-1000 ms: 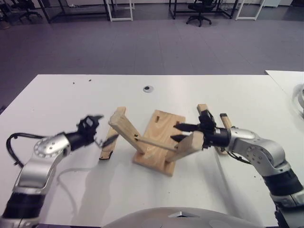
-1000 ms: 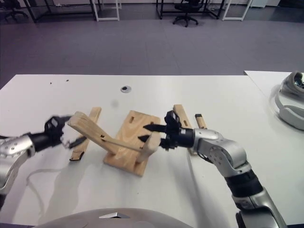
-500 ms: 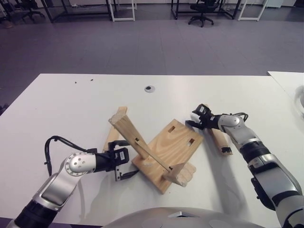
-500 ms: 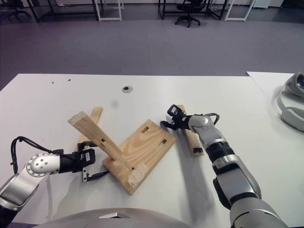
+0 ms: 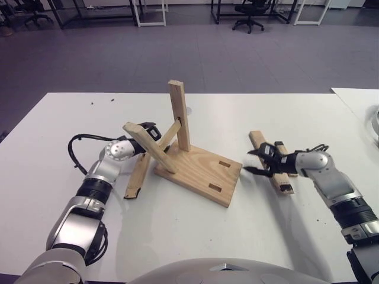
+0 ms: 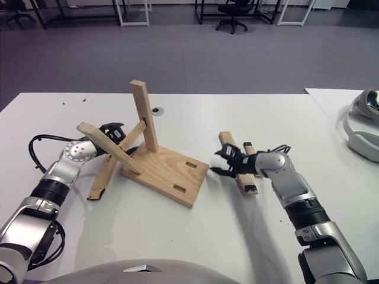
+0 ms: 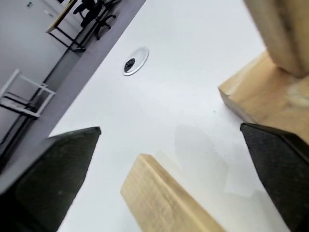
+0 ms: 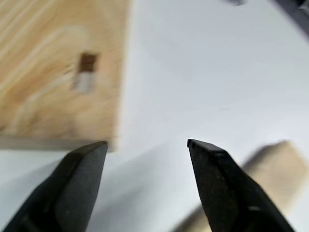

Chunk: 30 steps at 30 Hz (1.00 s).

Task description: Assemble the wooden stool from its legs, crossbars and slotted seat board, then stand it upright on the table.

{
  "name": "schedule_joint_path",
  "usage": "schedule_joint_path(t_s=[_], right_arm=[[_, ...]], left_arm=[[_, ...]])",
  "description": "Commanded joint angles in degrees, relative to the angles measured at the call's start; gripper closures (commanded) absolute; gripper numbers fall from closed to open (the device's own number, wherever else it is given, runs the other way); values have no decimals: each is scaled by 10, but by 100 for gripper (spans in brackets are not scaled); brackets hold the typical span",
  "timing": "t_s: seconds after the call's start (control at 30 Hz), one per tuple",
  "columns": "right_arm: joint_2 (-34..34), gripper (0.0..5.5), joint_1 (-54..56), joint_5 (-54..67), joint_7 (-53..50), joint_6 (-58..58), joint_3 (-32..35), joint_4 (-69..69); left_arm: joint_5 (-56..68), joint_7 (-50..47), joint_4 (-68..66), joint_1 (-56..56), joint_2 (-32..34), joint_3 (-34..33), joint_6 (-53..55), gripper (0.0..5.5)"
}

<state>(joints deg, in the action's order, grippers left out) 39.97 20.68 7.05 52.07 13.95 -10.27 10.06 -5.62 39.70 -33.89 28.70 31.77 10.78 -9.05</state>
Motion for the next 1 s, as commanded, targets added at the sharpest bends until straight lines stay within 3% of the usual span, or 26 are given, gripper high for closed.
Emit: schedule_joint_path(t_s=[0.03, 0.13, 0.27, 0.43, 0.57, 0.73, 0.83, 0.9, 1.0], right_arm=[[-46, 240, 53, -17, -35, -16, 4, 67], [-109, 240, 104, -44, -78, -56, -8, 174], [-169, 240, 160, -94, -91, -113, -46, 293], [-189, 240, 136, -130, -44, -141, -93, 310], [-182, 240, 79, -147, -93, -119, -87, 238], [-147, 240, -21, -138, -186, 8, 1, 14], [-145, 240, -50, -82, -241, 67, 125, -85], [-148, 240, -63, -35, -261, 93, 200, -88], [-141, 240, -93, 4, -263, 113, 257, -36]], left_arm=[[50, 69, 86, -76, 74, -47, -4, 17], [119, 149, 247, -163, 103, -49, 56, 17], [60, 157, 324, -203, 121, -3, 79, 17], [-85, 5, 215, -135, 17, 77, 34, 17], [-98, -137, 100, -72, -103, 69, 21, 17], [-93, -167, 36, -40, -132, 58, 12, 17], [-87, -158, 81, -79, -109, 45, 17, 17], [-83, -152, 120, -106, -93, 34, 30, 17], [-75, -137, 190, -143, -75, 22, 59, 17]])
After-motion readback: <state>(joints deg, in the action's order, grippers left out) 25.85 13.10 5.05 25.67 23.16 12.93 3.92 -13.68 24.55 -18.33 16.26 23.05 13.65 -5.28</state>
